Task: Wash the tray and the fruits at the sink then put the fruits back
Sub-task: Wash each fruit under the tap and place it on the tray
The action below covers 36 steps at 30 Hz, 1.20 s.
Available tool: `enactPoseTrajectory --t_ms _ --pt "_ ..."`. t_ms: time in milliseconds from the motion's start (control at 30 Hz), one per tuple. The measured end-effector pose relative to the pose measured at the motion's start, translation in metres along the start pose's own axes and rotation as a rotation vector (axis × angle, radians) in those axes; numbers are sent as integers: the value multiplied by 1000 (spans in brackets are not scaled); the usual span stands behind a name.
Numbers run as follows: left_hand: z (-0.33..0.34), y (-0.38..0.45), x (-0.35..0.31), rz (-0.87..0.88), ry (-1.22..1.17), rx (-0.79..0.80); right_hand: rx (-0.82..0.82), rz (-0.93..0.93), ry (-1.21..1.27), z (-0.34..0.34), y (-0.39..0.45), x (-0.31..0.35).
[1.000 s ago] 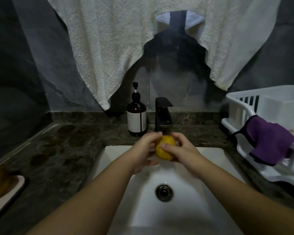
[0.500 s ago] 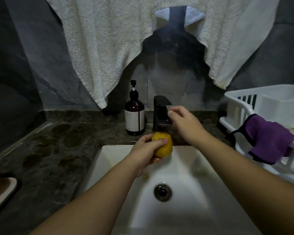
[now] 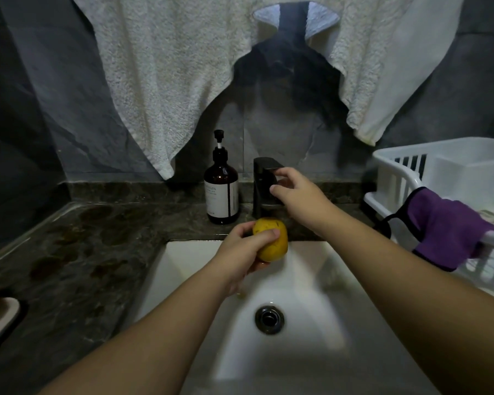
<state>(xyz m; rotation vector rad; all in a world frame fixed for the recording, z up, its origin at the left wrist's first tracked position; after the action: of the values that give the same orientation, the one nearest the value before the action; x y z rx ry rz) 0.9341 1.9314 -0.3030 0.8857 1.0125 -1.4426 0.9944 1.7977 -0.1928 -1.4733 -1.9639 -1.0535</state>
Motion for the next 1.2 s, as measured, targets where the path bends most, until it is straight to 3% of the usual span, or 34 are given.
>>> enactPoseTrajectory --t_ms 567,700,767,833,867,967,1033,1200 --pt "4 -4 5 -4 56 4 86 31 60 3 -2 9" --pt "2 -3 7 -12 52 14 -68 175 126 -2 -19 -12" --pt "1 -1 5 -6 34 16 -134 257 8 -2 -36 -30" --pt "-1 1 4 12 39 19 -35 301 -123 12 -52 -45" --pt "-1 2 2 28 51 18 69 357 -65 24 -61 -53" --pt "-1 3 1 53 87 -7 420 630 519 73 -93 -61" --pt "2 3 3 19 191 -18 440 648 699 79 -98 -58" --pt "6 5 18 -102 415 9 256 435 371 62 -82 -62"
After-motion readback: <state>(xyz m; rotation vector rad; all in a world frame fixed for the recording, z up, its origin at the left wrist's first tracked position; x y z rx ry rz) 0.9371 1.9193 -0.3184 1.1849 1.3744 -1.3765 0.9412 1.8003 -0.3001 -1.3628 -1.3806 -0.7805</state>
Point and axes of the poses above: each hand's wrist, its own y-axis towards the middle knuckle, its own z-axis out of the palm, x = y × z, the point moved 9 cm from there along y, towards the middle knuckle, and after that the axes turned 8 degrees about -y, right-handed, at the moved point
